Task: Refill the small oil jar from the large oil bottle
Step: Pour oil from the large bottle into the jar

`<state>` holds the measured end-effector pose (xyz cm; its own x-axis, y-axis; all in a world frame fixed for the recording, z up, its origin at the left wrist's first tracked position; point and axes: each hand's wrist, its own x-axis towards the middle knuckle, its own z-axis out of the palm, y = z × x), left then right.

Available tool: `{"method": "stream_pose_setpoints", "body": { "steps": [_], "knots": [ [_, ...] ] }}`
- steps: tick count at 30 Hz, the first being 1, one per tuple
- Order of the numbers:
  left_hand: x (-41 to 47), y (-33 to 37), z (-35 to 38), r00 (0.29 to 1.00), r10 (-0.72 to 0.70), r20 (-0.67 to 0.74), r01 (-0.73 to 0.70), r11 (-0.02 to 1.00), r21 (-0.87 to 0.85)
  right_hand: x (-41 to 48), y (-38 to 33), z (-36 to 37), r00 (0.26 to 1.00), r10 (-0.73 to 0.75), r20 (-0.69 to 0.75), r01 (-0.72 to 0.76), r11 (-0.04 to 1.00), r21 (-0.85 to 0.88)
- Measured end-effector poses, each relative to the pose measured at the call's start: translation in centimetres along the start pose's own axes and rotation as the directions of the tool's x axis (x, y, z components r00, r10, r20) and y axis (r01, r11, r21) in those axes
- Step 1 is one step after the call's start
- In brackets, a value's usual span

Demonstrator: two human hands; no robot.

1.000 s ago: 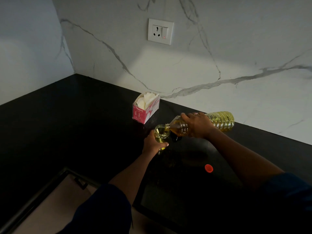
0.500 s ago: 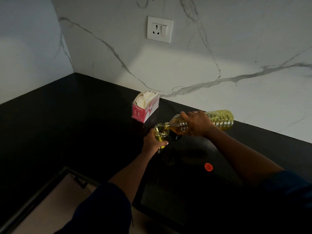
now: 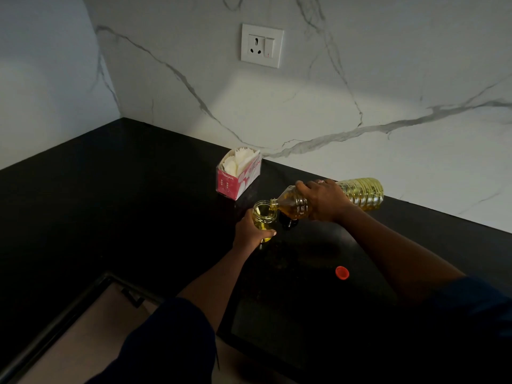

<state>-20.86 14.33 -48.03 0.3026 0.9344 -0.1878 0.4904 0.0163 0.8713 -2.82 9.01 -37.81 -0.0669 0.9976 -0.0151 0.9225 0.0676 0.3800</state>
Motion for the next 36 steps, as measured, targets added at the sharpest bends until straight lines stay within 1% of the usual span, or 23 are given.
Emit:
{"method": "stream_pose_setpoints", "body": {
  "steps": [24,36],
  "knots": [
    [0.01,0.18,0.07,1.000,-0.021,0.007,0.021,1.000,0.002,-0.01,0.07,-0.16,1.000,-0.006,-0.001,0.006,1.000,0.000],
    [0.06,0.04,0.05,1.000,-0.002,-0.002,0.002,1.000,0.002,0.14,0.13,-0.12,1.000,-0.010,0.000,0.010,1.000,0.005]
  ]
}}
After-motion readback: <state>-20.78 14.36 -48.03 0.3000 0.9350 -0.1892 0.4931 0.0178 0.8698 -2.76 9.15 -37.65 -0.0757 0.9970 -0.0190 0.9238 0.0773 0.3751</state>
